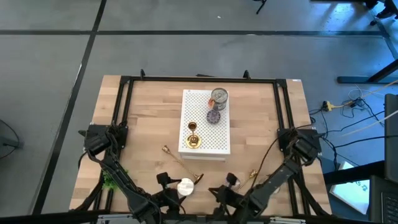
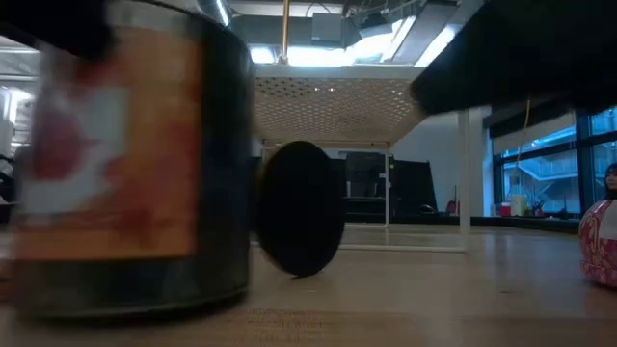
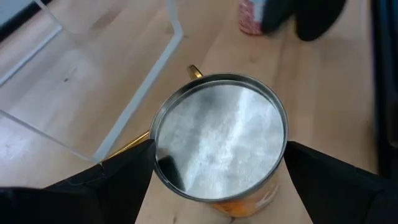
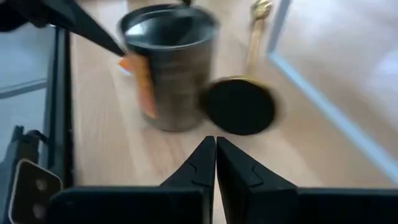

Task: Pick & Place candle stick holders
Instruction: Put the left silver scented candle on the shelf

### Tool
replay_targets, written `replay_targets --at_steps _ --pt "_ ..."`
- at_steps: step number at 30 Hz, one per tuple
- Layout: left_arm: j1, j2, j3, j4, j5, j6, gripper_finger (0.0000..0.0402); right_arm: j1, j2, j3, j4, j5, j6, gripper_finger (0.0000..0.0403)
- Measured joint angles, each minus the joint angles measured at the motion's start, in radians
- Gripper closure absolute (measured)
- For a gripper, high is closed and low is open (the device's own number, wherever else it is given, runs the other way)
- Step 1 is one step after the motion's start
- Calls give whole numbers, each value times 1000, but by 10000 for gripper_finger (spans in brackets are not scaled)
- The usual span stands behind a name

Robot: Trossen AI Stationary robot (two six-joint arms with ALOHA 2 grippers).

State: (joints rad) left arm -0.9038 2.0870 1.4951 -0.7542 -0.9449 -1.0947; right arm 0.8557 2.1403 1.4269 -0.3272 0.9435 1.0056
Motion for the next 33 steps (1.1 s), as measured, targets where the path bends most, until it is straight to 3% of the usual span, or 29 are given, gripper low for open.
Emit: replay_targets --at_steps 3,7,18,26,33 --pt "6 16 0 16 0 -4 50 -22 22 0 103 -50 -49 387" --pt "-5 41 -9 56 102 -25 50 -32 25 2 167 -56 -85 387" --pt "-56 31 -5 108 37 -10 50 -32 25 6 178 -54 -105 387" --pt "-57 31 -5 108 28 81 50 -30 25 6 178 -63 -105 387" --pt "-42 16 23 60 146 292 50 -28 25 6 182 -83 -104 387"
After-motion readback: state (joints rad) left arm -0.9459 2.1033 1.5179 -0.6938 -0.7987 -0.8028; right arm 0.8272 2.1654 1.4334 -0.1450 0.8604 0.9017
